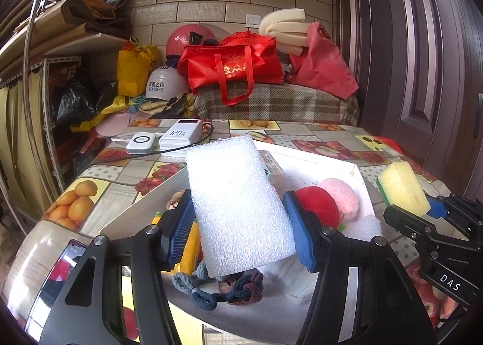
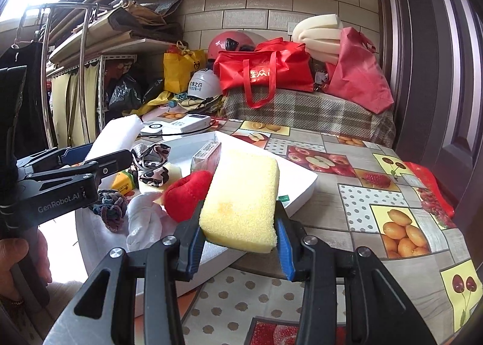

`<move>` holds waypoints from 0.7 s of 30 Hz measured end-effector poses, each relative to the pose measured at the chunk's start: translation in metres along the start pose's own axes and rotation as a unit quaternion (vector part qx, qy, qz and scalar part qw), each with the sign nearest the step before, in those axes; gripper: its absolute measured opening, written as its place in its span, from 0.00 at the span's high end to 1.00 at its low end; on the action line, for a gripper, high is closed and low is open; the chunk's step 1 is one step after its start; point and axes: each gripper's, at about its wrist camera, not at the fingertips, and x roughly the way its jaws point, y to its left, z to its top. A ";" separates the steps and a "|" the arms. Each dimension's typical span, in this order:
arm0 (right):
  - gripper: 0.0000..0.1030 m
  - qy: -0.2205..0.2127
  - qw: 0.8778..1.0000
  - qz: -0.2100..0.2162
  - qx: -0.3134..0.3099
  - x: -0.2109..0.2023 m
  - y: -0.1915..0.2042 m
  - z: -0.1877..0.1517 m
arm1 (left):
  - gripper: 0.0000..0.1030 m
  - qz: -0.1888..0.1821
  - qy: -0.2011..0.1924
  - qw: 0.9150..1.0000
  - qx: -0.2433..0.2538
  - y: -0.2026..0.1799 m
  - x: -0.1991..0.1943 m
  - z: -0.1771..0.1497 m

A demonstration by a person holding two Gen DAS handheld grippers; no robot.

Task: Organize soft objects
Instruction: 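Carry the yellow sponge into the box and open the right gripper while the left gripper carries the foam block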

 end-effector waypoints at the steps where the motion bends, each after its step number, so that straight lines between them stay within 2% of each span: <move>1: 0.60 0.002 1.000 0.000 0.002 0.003 0.000 0.001 | 0.42 0.003 0.000 1.000 -0.003 0.002 0.002 0.001; 8: 0.60 0.004 1.000 -0.005 -0.003 0.021 0.006 0.010 | 0.42 0.019 -0.004 1.000 -0.009 0.010 0.018 0.009; 16: 0.59 0.008 1.000 -0.014 0.017 0.040 -0.005 0.019 | 0.43 0.007 0.002 0.999 -0.039 0.024 0.028 0.013; 21: 0.59 0.004 1.000 -0.012 0.015 0.049 -0.002 0.024 | 0.43 0.007 -0.001 1.000 -0.025 0.014 0.034 0.017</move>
